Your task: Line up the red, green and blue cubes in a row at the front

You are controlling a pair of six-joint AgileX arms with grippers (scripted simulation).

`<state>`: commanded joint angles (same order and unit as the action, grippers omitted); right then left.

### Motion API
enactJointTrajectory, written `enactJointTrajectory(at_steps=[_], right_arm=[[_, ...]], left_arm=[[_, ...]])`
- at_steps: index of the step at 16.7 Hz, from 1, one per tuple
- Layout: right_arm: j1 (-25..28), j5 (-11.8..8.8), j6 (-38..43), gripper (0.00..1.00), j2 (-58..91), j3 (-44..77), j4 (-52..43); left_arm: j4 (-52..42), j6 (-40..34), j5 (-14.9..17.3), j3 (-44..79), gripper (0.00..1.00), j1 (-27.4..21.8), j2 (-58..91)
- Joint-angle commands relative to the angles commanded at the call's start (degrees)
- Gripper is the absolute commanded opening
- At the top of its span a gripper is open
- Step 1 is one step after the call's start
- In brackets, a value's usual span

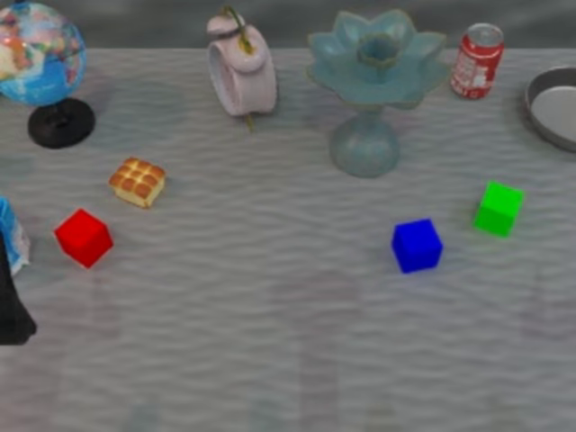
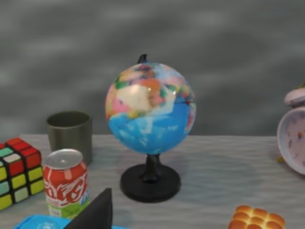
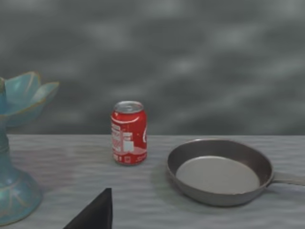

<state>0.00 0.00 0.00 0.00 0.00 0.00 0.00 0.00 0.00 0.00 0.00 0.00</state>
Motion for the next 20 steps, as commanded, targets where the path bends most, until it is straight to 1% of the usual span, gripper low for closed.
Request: enactJointTrajectory(at_steps=[4, 8, 11, 20], right_arm=[[0.0, 0.0, 0.0, 1.00, 0.0, 0.0, 0.0], [0.0, 0.0, 0.0, 1.00, 0.0, 0.0, 0.0], [0.0, 0.0, 0.0, 1.00, 0.0, 0.0, 0.0], [0.0, 0.0, 0.0, 1.00, 0.0, 0.0, 0.0]], left_arm=[[-1.1, 0.6, 0.1, 1.7, 1.00, -0.2, 1.8], [-7.5, 3.9, 0.2, 11.7, 1.00, -0.7, 12.6], [-14.8, 7.7, 0.1, 22.9, 1.00, -1.1, 27.1], [-41.9, 21.7, -0.2, 60.7, 1.00, -3.1, 82.5]])
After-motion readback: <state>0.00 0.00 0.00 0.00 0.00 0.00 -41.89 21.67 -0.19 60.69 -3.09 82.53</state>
